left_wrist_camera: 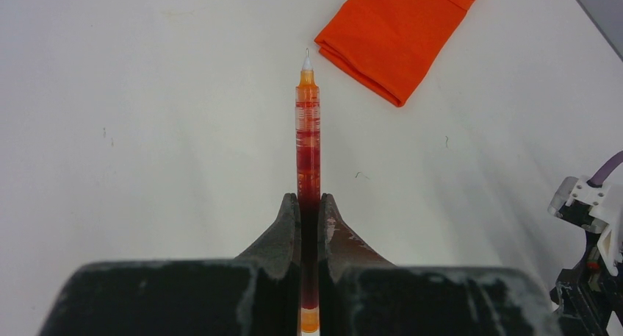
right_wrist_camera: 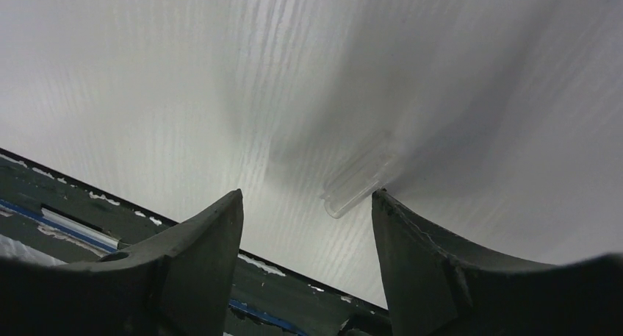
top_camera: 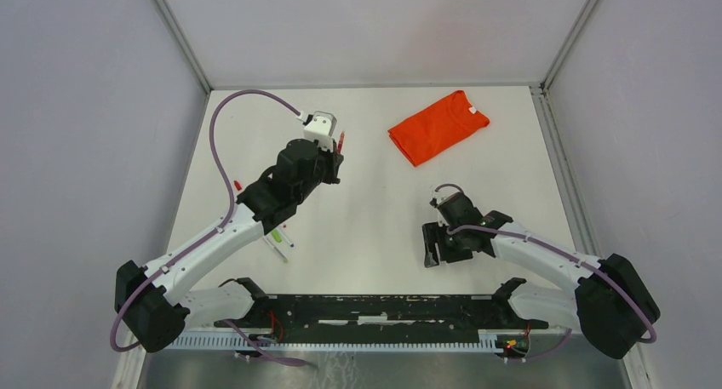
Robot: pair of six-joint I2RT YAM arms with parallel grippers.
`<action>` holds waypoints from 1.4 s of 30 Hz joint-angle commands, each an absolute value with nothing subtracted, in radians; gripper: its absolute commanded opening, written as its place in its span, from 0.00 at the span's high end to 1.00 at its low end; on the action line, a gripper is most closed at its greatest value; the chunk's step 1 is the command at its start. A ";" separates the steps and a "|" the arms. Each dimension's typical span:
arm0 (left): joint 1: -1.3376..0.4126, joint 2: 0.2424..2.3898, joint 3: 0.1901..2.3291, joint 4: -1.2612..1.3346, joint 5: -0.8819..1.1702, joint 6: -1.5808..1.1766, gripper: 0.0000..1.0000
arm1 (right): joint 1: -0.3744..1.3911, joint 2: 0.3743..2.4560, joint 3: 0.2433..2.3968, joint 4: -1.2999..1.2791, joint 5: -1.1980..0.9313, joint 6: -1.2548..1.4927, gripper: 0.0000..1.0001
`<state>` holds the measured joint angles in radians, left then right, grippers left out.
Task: Insert the pens into the pen caps
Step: Insert the pen cap onto the pen.
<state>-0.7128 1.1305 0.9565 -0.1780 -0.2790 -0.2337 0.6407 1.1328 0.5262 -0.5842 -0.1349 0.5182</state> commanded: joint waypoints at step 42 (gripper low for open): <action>-0.712 1.112 0.970 -0.151 -0.288 -0.194 0.98 | 0.848 1.378 0.702 -0.345 -0.080 0.536 0.25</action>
